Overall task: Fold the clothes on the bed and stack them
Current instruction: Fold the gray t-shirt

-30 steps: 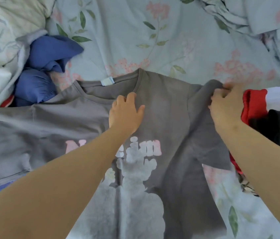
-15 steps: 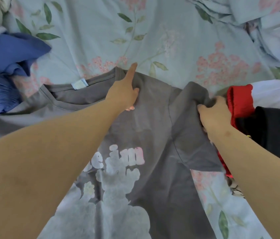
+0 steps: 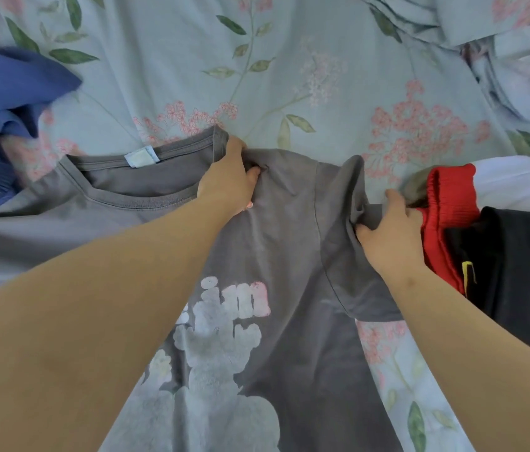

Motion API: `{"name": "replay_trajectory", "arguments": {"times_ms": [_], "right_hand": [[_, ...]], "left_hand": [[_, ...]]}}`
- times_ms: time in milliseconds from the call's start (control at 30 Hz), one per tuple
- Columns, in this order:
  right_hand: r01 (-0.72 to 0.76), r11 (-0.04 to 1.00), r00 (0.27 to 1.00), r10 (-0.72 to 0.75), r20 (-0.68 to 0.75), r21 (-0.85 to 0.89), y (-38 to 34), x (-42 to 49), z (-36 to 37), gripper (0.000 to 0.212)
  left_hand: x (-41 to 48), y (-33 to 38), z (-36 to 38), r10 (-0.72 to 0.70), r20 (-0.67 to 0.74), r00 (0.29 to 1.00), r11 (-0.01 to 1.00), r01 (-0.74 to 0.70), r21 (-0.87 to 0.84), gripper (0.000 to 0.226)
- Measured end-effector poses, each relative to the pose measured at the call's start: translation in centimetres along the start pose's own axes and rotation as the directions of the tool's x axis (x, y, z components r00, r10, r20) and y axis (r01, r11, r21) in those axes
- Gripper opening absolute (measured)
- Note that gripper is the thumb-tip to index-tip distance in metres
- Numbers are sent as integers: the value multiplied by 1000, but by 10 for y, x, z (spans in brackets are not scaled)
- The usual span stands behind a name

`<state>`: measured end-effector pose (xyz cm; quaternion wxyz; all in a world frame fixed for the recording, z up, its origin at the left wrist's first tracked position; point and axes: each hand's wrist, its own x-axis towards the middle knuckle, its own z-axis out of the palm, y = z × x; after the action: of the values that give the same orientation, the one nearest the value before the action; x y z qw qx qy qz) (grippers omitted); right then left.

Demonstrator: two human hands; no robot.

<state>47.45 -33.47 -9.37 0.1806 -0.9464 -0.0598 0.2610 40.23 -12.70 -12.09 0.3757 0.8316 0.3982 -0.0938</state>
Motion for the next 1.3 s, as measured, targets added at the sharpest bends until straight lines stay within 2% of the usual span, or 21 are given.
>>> {"name": "replay_trajectory", "arguments": {"times_ms": [67,100,167,267,333,433,500,567,600,700,767,833,900,967,1033,1100,1133,1167,1233,1300], "right_hand": [[-138,986,990,135,37,97,1,2,-1,52],[-159,980,987,154,46,117,2,1,-2,42],[-95,987,995,95,6,132,2,-4,-6,27],[115,986,976,-89,-198,123,0,-15,-22,18],[150,988,944,-131,-304,39,0,-20,-41,19],[55,994,915,-89,-394,-96,12,-15,-69,31],[19,1000,900,-7,-435,23,16,-9,-84,36],[-43,965,909,145,-390,259,18,-7,-90,44],[-77,945,923,187,-336,317,18,-10,-90,50],[-111,978,972,144,-188,179,25,-22,-76,65],[-128,990,987,133,-91,62,29,-27,-66,54],[-95,995,993,98,-69,41,30,-31,-61,37],[-28,977,988,59,-144,209,27,-37,-62,38],[44,897,986,32,-164,439,24,-47,-65,41],[6,818,1000,1,-12,575,27,-61,-67,35],[-69,881,977,-36,212,468,34,-71,-63,25],[-59,943,956,-42,292,328,34,-74,-63,14],[-8,983,950,-49,308,183,34,-76,-65,16],[36,998,977,-48,208,58,29,-77,-71,20],[1,1000,1000,0,-5,31,26,-76,-82,16]], "left_hand": [[-3,0,0,4,15,1000,1000,-4,-5,27],[-4,0,0,5,21,1000,1000,-5,-6,29],[-6,0,1,4,30,1000,1000,-4,-14,34],[-12,1,2,10,65,998,999,-6,-54,45],[-15,1,4,6,85,996,997,1,-80,51],[-20,0,6,-7,99,995,993,19,-121,63],[-25,2,8,-14,98,995,990,28,-136,76],[-35,5,10,-6,84,996,994,16,-111,86],[-41,6,11,9,75,997,995,-1,-102,90],[-60,4,17,86,77,993,995,-81,-66,96],[-74,-3,24,150,114,982,986,-157,54,95],[-89,-14,32,213,174,962,945,-247,212,92],[-103,-25,38,230,225,947,907,-292,303,88],[-111,-35,39,221,231,948,910,-285,300,84],[-120,-41,37,222,213,951,918,-278,285,81],[-131,-46,35,208,208,956,930,-259,262,79],[-138,-48,34,191,206,960,938,-241,251,77],[-145,-51,34,179,204,962,942,-228,248,76],[-162,-57,32,168,211,963,938,-221,265,74],[-177,-64,32,159,235,959,925,-228,304,73]]}}
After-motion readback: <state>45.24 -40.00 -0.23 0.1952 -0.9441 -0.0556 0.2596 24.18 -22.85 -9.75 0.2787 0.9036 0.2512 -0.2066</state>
